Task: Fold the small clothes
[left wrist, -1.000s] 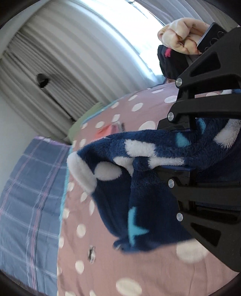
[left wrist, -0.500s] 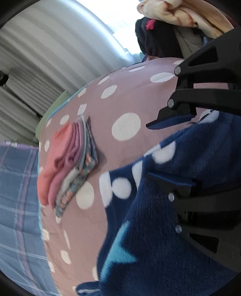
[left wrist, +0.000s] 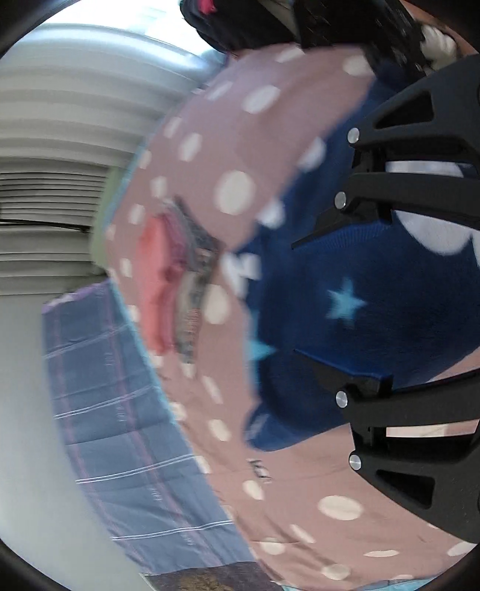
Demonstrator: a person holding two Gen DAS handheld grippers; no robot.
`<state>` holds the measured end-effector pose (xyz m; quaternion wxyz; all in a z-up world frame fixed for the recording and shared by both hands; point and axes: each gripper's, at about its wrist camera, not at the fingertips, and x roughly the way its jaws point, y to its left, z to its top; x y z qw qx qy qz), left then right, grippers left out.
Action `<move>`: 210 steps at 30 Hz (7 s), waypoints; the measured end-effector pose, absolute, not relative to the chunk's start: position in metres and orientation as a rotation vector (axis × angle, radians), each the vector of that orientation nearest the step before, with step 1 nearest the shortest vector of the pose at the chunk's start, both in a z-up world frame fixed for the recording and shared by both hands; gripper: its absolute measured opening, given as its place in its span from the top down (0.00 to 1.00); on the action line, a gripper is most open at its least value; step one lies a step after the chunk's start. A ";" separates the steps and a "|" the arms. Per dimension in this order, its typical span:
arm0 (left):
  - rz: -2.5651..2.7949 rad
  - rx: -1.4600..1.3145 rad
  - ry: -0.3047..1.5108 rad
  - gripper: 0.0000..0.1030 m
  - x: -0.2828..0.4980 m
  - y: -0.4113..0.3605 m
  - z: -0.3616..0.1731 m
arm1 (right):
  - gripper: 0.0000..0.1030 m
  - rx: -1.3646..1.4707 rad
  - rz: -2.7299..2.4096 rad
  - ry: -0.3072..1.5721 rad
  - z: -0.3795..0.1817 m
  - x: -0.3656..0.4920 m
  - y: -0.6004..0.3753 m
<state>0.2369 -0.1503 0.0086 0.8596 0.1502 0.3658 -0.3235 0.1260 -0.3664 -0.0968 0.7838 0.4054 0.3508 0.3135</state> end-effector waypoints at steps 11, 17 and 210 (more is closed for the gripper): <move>-0.752 0.459 0.757 0.49 0.227 -0.179 -0.036 | 0.56 0.599 0.448 0.686 -0.063 0.085 -0.384; -0.749 0.442 0.742 0.49 0.220 -0.176 -0.040 | 0.60 0.476 0.522 0.615 -0.041 0.106 -0.345; -0.689 -0.144 0.816 0.23 0.178 -0.043 -0.047 | 0.20 1.127 0.343 0.789 -0.132 0.109 -0.324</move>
